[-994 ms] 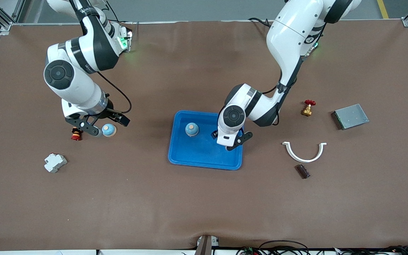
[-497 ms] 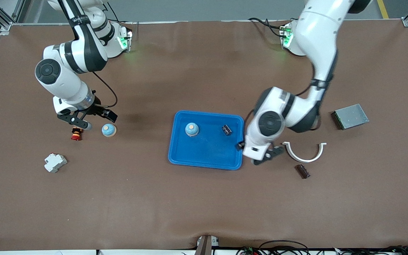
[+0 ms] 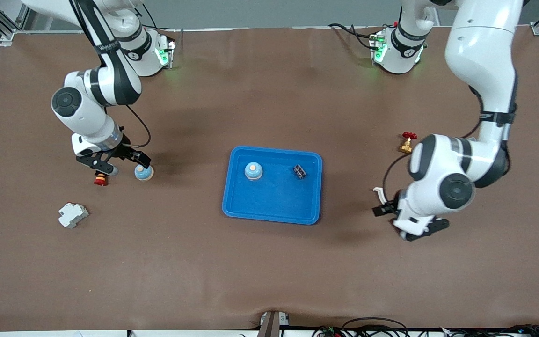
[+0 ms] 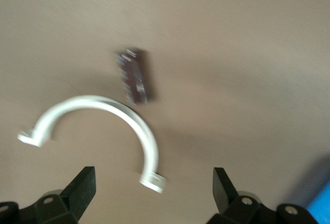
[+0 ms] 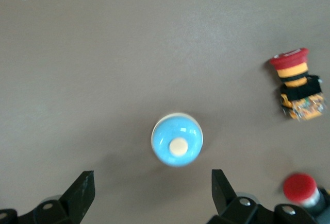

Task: Place electrolytic capacitor and blue bell in tray
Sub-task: 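Grasp the second bell with the right gripper while the left gripper grasps a capacitor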

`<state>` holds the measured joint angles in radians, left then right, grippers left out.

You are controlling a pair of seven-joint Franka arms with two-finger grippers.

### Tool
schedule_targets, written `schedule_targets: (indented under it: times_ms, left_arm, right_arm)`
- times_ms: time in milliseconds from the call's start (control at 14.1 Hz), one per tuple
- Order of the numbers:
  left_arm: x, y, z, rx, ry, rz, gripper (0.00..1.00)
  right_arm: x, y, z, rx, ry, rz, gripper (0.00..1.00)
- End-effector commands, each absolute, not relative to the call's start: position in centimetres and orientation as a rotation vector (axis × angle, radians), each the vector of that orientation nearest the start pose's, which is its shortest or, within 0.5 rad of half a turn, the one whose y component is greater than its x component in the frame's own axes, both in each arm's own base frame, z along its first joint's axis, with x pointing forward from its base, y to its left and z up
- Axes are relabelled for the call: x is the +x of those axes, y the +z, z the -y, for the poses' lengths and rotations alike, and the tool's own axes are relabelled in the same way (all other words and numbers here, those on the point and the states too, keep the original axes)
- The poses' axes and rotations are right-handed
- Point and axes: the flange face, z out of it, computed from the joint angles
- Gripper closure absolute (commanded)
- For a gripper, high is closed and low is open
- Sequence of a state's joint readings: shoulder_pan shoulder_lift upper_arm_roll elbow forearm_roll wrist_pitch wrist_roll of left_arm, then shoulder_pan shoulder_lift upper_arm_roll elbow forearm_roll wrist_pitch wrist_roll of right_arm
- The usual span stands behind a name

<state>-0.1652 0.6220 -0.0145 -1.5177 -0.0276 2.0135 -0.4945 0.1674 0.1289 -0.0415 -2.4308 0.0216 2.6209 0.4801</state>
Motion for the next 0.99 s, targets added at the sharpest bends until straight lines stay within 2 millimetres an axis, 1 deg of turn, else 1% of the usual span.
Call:
schedule_targets:
  times_ms: [0, 142, 284, 426, 568, 639, 710, 781, 923]
  left_arm:
    - [69.8, 27.4, 10.1, -3.085, 0.175, 0.517, 0.0]
    - [70.5, 26.4, 9.7, -3.102, 0.114, 0.544, 0.0]
    - [71.1, 25.4, 9.5, -3.113, 0.06, 0.568, 0.0]
    - [71.5, 24.4, 9.6, -3.126, 0.004, 0.584, 0.0]
    - [71.8, 22.8, 10.0, -3.143, -0.029, 0.644, 0.0]
    - [71.9, 22.3, 10.2, -3.147, -0.049, 0.655, 0.0]
    - [71.9, 21.3, 10.4, -3.147, -0.06, 0.663, 0.0]
    - [71.9, 20.7, 10.7, -3.143, -0.061, 0.685, 0.0]
    - [71.8, 20.2, 10.7, -3.136, -0.051, 0.709, 0.0]
  right_arm:
    - [49.7, 22.0, -3.9, -3.068, -0.11, -0.557, 0.0]
    - [49.6, 20.3, -3.5, -3.07, -0.104, -0.565, 0.0]
    - [49.4, 19.4, -3.4, -3.073, -0.081, -0.573, 0.0]
    - [49.2, 18.8, -3.2, -3.075, -0.06, -0.58, 0.0]
    - [49.1, 18.4, -3.3, -3.076, -0.05, -0.58, 0.0]
    - [49.1, 18.2, -3.3, -3.077, -0.046, -0.58, 0.0]
    - [49.1, 18.1, -3.4, -3.077, -0.043, -0.58, 0.0]
    - [49.1, 18.0, -3.5, -3.076, -0.045, -0.58, 0.0]
    - [49.0, 17.7, -3.7, -3.078, -0.041, -0.573, 0.0]
